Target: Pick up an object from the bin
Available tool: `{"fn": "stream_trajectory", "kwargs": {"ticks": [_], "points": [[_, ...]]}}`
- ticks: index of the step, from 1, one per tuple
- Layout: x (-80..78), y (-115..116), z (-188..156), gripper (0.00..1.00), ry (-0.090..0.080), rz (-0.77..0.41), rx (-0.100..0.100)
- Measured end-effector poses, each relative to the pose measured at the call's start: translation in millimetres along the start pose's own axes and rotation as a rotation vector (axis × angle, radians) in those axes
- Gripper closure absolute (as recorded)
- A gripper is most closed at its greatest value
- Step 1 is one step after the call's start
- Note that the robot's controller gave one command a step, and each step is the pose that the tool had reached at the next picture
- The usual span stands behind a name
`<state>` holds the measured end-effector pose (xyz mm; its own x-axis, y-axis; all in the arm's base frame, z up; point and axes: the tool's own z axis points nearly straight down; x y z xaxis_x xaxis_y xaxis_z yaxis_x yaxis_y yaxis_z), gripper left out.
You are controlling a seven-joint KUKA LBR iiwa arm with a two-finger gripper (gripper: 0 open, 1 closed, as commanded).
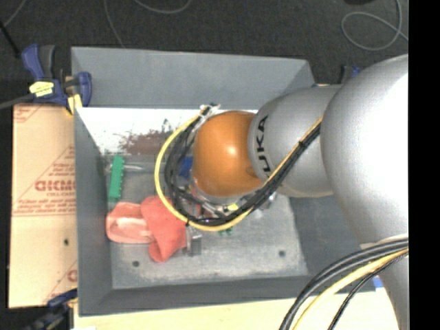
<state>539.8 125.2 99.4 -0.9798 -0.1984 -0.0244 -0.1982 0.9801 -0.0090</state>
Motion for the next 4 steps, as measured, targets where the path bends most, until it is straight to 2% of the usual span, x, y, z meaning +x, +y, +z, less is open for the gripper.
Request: {"fn": "stream_trajectory", "kwargs": {"ticks": [1, 2, 3, 4], "points": [[-5.3, 26.2, 10.5, 0.00, -0.007, -0.074, -0.010], [3.9, 13.7, -3.7, 0.00, 0.007, -0.076, -0.004], [-10.2, 60.3, 2.9, 1.00, -0.038, -0.568, 0.027], [-10.2, 60.3, 2.9, 1.00, -0.038, -0.567, 0.026]]}}
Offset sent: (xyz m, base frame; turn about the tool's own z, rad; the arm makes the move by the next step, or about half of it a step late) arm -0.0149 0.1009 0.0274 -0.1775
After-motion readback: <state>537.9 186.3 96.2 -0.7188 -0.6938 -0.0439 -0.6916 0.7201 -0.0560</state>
